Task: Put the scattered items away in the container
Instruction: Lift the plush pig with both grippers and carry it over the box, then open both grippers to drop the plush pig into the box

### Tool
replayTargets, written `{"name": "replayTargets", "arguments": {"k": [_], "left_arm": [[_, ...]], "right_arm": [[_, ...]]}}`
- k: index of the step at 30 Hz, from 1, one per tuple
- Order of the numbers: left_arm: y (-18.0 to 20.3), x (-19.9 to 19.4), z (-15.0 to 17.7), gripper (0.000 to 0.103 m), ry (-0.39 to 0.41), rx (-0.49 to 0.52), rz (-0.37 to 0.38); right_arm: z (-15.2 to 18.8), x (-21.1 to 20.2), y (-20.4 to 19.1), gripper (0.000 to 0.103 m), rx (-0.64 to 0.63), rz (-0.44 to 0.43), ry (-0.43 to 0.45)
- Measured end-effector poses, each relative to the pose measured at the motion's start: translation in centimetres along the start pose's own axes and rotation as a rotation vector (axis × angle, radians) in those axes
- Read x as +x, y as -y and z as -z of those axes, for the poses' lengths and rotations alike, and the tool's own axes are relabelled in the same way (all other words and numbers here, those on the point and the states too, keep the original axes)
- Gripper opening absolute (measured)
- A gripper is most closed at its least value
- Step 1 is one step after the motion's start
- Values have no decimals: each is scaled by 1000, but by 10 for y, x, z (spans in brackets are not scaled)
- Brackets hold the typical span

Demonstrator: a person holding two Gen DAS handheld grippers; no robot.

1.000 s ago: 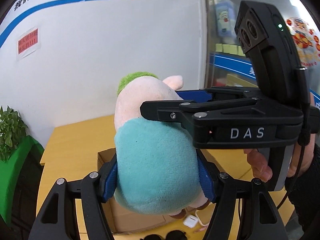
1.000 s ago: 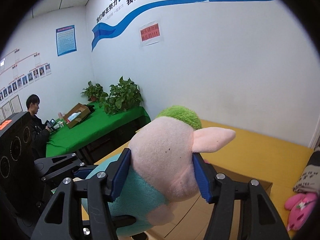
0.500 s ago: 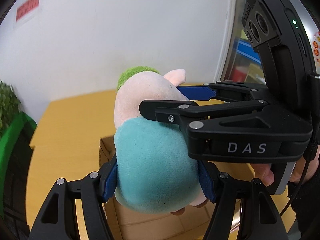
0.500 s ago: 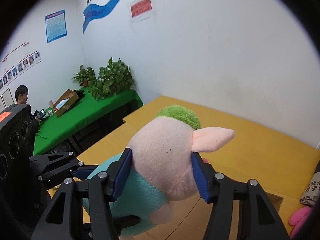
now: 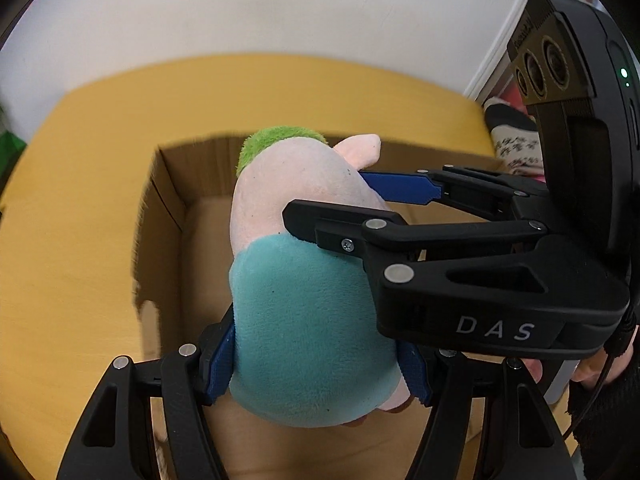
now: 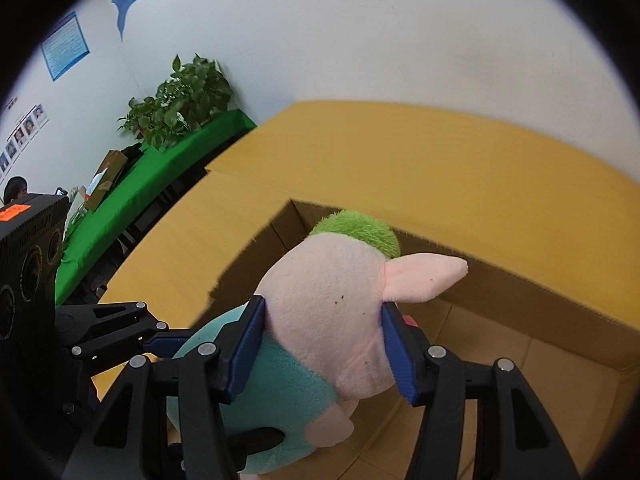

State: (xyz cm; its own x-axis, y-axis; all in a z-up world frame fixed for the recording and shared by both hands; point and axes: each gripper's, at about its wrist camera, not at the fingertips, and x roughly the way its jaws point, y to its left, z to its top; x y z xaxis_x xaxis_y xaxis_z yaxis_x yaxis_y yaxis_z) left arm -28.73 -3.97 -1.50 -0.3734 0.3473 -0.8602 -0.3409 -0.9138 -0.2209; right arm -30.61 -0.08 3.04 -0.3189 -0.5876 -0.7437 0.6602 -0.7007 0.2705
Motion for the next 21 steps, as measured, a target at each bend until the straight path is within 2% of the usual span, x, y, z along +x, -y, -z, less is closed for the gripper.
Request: {"name": "replayTargets", "arguments": {"k": [2, 4, 7, 9, 12, 17, 21], "left_arm": [[-6, 8, 2, 77, -3, -22, 11], [-14, 6, 1, 79, 14, -54, 36], [-24, 5, 4, 89, 32, -112, 63], [-25, 1, 8, 89, 47, -112, 59], [-22, -10, 15, 88, 82, -107, 21], [-14, -53, 32, 89, 179, -102, -13], [-13, -93, 58, 90, 265, -82, -53]], "right_arm": [[3, 18, 2, 56, 6, 0, -14], [5, 22, 4, 56, 22, -10, 14], [1, 24, 6, 60, 44, -21, 55], [2, 25, 2, 67, 32, -19, 73], [0, 21, -3, 69, 21, 0, 92], [-5, -7, -9, 71, 3, 29, 133], [-5, -52, -16, 71, -5, 30, 179]]}}
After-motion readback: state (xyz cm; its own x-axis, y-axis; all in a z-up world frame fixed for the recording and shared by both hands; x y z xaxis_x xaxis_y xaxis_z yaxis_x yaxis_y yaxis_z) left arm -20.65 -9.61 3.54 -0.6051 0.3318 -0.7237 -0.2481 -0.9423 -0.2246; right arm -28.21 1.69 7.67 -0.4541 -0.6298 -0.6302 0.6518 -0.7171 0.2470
